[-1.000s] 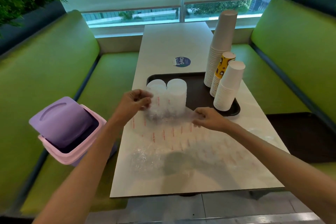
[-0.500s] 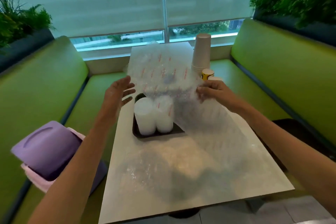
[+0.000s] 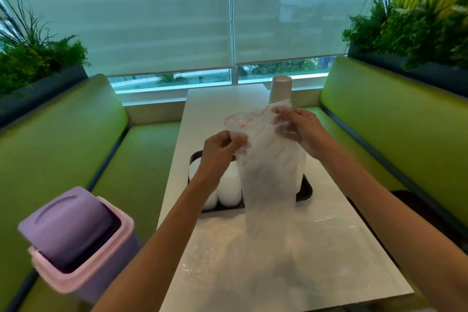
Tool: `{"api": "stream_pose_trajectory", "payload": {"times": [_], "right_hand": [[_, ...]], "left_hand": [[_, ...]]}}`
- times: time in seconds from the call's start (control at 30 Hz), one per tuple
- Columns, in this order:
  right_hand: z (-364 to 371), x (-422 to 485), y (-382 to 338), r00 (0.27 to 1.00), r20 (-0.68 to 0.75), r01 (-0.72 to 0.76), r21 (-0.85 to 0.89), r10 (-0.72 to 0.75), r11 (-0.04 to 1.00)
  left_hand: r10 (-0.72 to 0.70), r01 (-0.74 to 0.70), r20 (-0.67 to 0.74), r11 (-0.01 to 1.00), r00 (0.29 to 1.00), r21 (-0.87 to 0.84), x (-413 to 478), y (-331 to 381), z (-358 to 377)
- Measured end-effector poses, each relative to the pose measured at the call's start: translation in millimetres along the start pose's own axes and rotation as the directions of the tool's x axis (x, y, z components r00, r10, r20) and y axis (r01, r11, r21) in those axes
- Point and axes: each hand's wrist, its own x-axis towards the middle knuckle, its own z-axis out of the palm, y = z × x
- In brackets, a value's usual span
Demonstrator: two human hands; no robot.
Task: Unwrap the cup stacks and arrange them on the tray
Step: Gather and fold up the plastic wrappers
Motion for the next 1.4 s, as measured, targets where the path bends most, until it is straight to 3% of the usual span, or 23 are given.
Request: {"api": "stream_pose_trajectory", "payload": {"times": [0.13,0.23,0.47,0.6,0.67,0.77,0.9,1.03,1.17,1.4], "right_hand": [[-9.1,-6.9,2.8,0.991,0.056,-0.122,-0.015,0.123,0.992],[-14.0,-11.8,10.1,0.992,0.034,-0.12,-0.03,0.121,0.992],[-5.4,-8.1,7.8,0.993,-0.119,0.014,0.033,-0.01,0.999],[-3.9,-5.2,10.2,0.942,-0.256,0.149,-0.266,-0.219,0.953],[-2.1,-2.3,7.7,0.903,-0.283,0.224,-0.334,-0.324,0.916],[6.5,0.8,-2.9,0.905,-0.267,0.279,-0.21,-0.33,0.937],[14.5,5.5,-12.0,0.922,-0.295,0.268,0.018,-0.251,0.963],[16.7,12.3,-9.0,0.917,-0.355,0.21,0.039,-0.183,0.977],[18.4,14.6,-9.7,0.917,-0.382,0.157,0.084,-0.114,0.984],[29.4,6.4,0.6,0.957,-0.278,0.12,0.111,-0.085,0.987]], "left_hand": [[0.019,-0.019,-0.024,1.0,1.0,-0.005,11.9,5.6,-5.9],[-0.002,0.002,-0.029,1.0,1.0,0.006,18.4,7.7,-11.8],[-0.064,0.062,0.064,0.998,0.996,0.033,20.6,5.1,-16.4],[-0.038,0.038,0.019,0.999,0.999,0.001,24.4,8.6,-16.7],[0.008,-0.007,-0.03,1.0,1.0,0.027,30.6,9.6,-17.7],[0.114,-0.107,-0.091,0.991,0.989,0.074,38.0,11.5,-17.0],[0.152,-0.16,-0.105,0.984,0.983,-0.075,42.4,22.4,-9.2],[0.143,-0.157,-0.081,0.969,0.986,-0.192,49.9,27.5,-5.7],[0.182,-0.206,-0.17,0.969,0.969,-0.139,58.8,23.9,-0.4],[0.148,-0.18,-0.283,0.98,0.948,-0.089,66.5,6.5,8.5]]}}
